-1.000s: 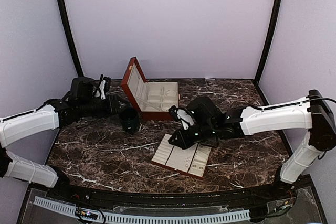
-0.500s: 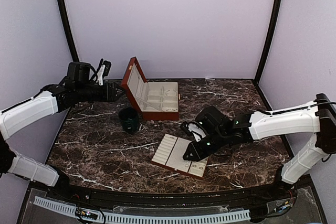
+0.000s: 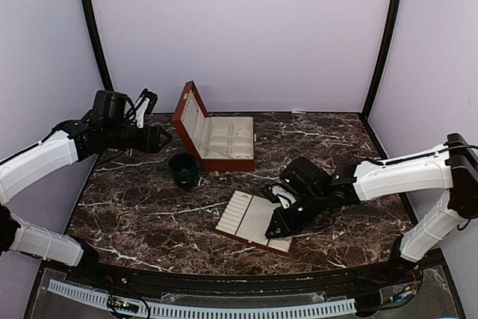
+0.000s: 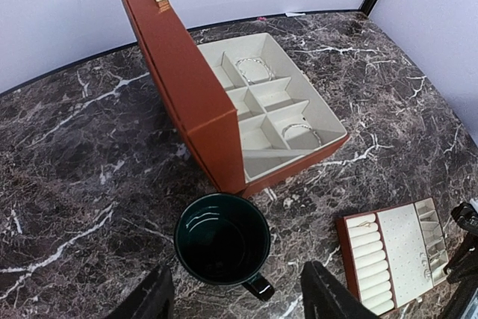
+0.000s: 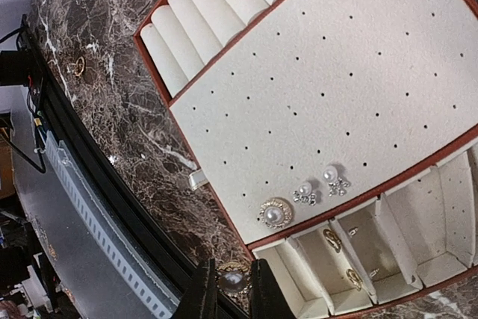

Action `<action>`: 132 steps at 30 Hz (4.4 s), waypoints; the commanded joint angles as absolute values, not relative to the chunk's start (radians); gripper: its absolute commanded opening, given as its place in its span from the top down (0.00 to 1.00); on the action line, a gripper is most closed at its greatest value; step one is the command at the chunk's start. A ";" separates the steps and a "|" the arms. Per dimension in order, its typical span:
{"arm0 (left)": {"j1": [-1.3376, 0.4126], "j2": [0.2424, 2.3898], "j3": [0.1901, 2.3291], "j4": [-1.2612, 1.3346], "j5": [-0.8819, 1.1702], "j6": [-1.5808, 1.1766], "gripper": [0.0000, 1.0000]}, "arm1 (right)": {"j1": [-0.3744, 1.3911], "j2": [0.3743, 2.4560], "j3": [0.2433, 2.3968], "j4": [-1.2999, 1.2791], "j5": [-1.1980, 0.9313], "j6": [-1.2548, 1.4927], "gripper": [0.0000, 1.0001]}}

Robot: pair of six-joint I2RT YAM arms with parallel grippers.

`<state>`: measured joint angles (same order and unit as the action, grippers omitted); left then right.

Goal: Organize the mixed jewelry
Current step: Place the earring in the earring holder.

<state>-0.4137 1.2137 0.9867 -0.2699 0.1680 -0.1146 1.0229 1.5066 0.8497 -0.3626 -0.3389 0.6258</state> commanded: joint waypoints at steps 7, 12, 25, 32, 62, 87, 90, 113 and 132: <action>-0.411 1.172 0.984 -0.326 0.149 -0.065 0.39 | 1.015 1.621 0.935 -0.443 -0.372 0.670 0.98; -0.411 1.167 0.983 -0.328 0.146 -0.065 0.39 | 1.015 1.662 0.978 -0.467 -0.376 0.673 0.98; -0.411 1.163 0.982 -0.330 0.137 -0.060 0.38 | 1.015 1.703 1.016 -0.542 -0.366 0.670 0.98; -0.411 1.162 0.981 -0.331 0.137 -0.060 0.38 | 1.015 1.712 1.017 -0.562 -0.342 0.679 0.98; -0.411 1.152 0.979 -0.333 0.127 -0.057 0.38 | 1.015 1.764 1.062 -0.570 -0.292 0.699 0.98; -0.411 1.150 0.977 -0.333 0.126 -0.054 0.37 | 1.036 1.795 1.049 -0.559 -0.278 0.737 0.99; -0.411 1.149 0.977 -0.333 0.127 -0.054 0.37 | 1.042 1.800 1.048 -0.567 -0.276 0.736 0.99; -0.411 1.145 0.978 -0.333 0.129 -0.052 0.37 | 1.057 1.752 1.057 -0.639 -0.247 0.775 0.95; -0.411 1.144 0.978 -0.333 0.130 -0.053 0.37 | 1.054 1.727 1.106 -0.694 -0.196 0.775 0.80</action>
